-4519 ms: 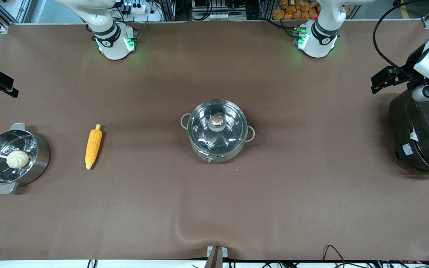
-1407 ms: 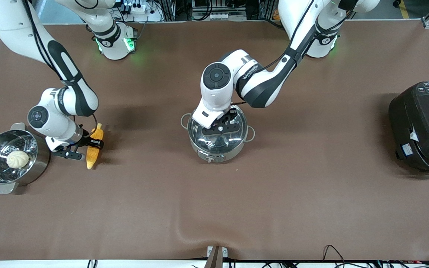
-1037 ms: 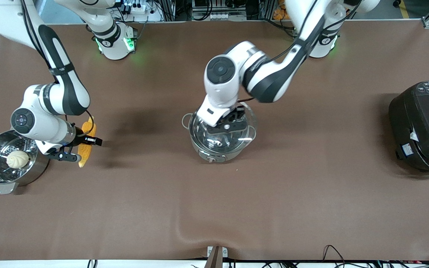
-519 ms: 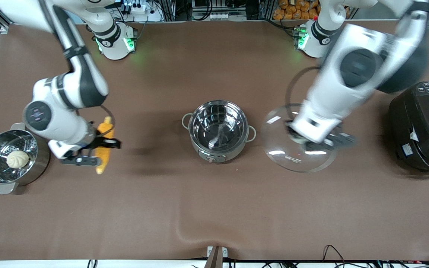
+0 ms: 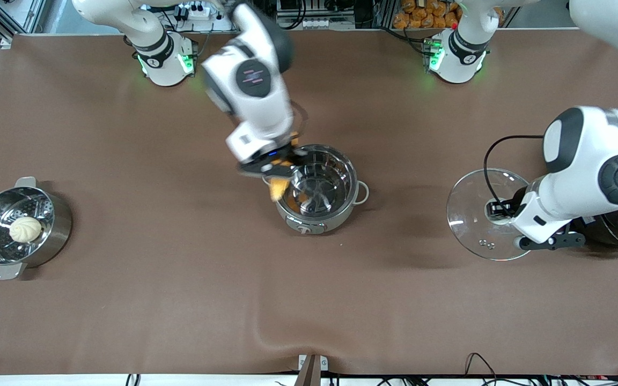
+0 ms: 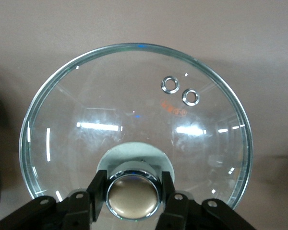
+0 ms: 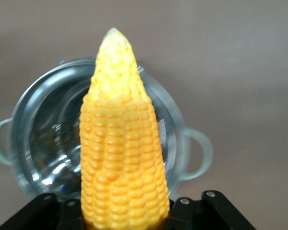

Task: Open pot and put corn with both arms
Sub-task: 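Lower the corn into the pot and open the right gripper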

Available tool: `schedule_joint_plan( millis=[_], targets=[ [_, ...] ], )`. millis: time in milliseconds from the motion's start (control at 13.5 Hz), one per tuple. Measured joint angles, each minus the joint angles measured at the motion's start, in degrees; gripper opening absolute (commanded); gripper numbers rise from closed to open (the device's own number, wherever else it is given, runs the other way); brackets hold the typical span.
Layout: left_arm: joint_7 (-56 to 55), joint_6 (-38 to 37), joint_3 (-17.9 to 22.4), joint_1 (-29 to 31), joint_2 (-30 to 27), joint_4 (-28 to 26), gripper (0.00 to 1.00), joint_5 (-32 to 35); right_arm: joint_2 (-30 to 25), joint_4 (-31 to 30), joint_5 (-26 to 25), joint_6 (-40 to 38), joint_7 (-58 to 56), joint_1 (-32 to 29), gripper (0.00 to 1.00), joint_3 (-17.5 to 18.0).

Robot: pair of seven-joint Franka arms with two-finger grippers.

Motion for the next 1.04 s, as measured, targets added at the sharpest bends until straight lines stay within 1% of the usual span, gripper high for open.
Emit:
schedule_joint_plan(
  millis=[148,296,370,444,667,889,963,1037],
  targets=[
    [1.08,8.6,-0.1,0.19,-0.89,-7.36,0.0,0.0,5.15,2.93,-3.39,3.01,6.23,2.77,0.24,-0.26],
    [1.09,16.77,-0.21,0.25,-2.28,-15.15,0.0,0.0,8.99,4.45,-4.4,5.8,7.67,2.66,0.55,-1.04],
    [1.09,19.57,-0.21,0.44,-2.81,-18.39,0.0,0.01,10.07,5.02,-4.45,6.59,7.67,2.3,0.69,-1.66],
    [1.11,21.7,-0.2,0.8,-3.15,-21.04,0.0,0.01,10.59,5.71,-4.47,6.81,7.63,1.75,1.0,-2.14],
    [1.33,26.57,-0.2,1.58,-3.54,-26.65,0.0,0.01,10.58,7.74,-4.71,6.66,7.39,0.31,1.0,-2.4],
    [1.63,28.33,-0.2,2.33,-3.57,-29.93,0.0,0.01,10.0,8.97,-4.87,6.11,7.39,0.36,1.0,-2.32],
    [2.51,29.14,-0.2,2.76,-3.52,-30.68,0.0,0.01,9.25,9.3,-5.01,4.4,7.39,0.2,1.0,-2.43],
    [3.41,29.82,-0.18,3.19,-3.4,-31.28,0.0,0.01,7.78,9.72,-5.37,0.53,6.73,-0.45,1.0,-2.59]
  ],
)
